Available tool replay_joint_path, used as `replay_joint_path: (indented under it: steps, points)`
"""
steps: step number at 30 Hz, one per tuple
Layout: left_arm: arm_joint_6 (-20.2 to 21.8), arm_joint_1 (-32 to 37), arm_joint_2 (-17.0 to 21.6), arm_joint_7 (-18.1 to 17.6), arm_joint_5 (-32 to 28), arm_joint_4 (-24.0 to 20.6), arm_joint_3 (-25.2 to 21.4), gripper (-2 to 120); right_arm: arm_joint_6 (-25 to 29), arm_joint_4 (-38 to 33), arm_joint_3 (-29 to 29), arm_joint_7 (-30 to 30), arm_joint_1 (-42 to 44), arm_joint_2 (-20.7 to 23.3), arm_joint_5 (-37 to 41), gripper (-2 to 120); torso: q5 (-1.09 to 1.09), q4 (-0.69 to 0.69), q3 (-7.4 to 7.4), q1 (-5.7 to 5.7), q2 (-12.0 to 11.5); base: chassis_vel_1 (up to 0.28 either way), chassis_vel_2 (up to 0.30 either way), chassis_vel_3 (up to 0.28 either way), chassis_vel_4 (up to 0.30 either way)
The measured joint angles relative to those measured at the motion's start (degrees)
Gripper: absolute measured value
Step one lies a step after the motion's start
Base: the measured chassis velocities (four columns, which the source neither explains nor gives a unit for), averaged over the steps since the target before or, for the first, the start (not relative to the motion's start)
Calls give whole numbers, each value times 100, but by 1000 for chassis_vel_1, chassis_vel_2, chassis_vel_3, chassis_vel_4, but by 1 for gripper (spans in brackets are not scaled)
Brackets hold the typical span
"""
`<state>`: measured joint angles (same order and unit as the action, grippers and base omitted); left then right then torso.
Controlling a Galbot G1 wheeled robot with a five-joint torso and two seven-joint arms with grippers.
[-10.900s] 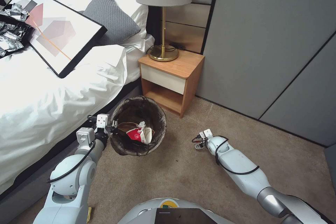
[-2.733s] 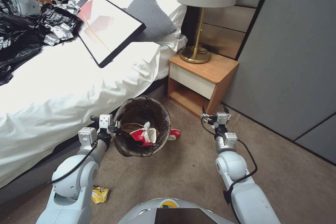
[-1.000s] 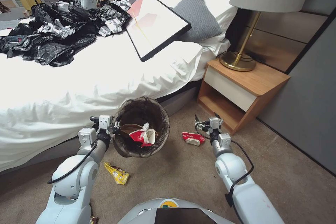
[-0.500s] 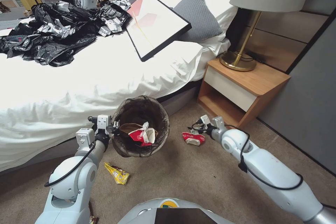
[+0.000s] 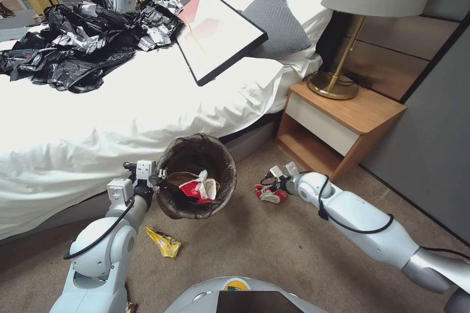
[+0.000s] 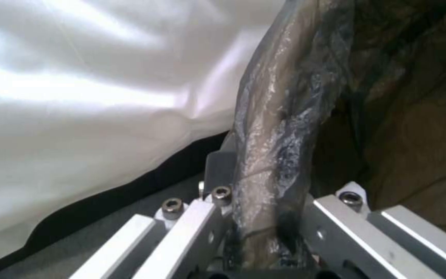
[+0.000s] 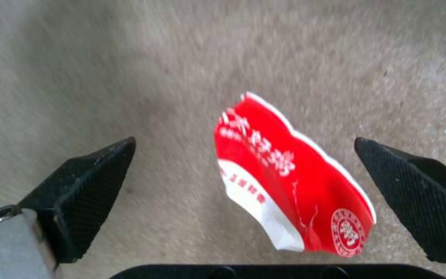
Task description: Pick up the trash bin, then pick up the garbage from the floor and place it into the trash bin.
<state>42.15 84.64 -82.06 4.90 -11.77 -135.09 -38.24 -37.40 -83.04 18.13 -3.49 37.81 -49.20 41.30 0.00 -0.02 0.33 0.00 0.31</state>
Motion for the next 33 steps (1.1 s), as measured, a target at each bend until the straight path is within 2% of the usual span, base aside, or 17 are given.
replay_joint_path:
  steps: [5, 19, 22, 23, 25, 26, 29, 30, 33]
  points:
    - [0, -9, 5, 41, 30, 43, -44, 0, 122, 358, 281, -70, -127, -132, -237, 100, 0, 0, 0, 0, 0, 0, 0, 0, 0]
    - [-1, -45, 3, 73, 70, 101, -37, 0, 351, 761, 178, -127, 191, -259, -695, 99, 1, 0, -1, 0, 0, 0, 0, 0, 0]
    - [-1, -45, 11, 73, 72, 114, -78, 0, 477, 960, 149, -202, 254, -303, -889, 86, 1, -1, 0, 0, 0, 0, 0, 0, 0]
    - [-1, -45, 11, 73, 72, 114, -78, 0, 477, 960, 149, -202, 254, -303, -889, 86, 1, -1, 0, 0, 0, 0, 0, 0, 0]
    - [-1, -36, 16, 76, 76, 123, -94, 0, 553, 1055, 98, -253, 266, -312, -948, 75, 1, 0, -1, 0, 0, 0, 0, 0, 0]
    - [-1, -36, 16, 76, 76, 123, -94, 0, 553, 1055, 98, -253, 266, -312, -948, 75, 1, 0, -1, 0, 0, 0, 0, 0, 0]
    - [-1, -36, 8, 91, 106, 134, -81, 0, 602, 1094, 32, -283, 294, -312, -1006, 61, 0, 0, -1, 0, 0, 0, 0, 0, 0]
    - [-1, -36, 8, 91, 106, 134, -81, 0, 602, 1094, 32, -283, 294, -312, -1006, 61, 0, 0, -1, 0, 0, 0, 0, 0, 0]
    - [-1, -35, 5, 100, 119, 145, -59, 0, 681, 1120, -96, -292, 396, -339, -1093, 46, 0, 0, -1, 0, 0, 0, 0, 0, 0]
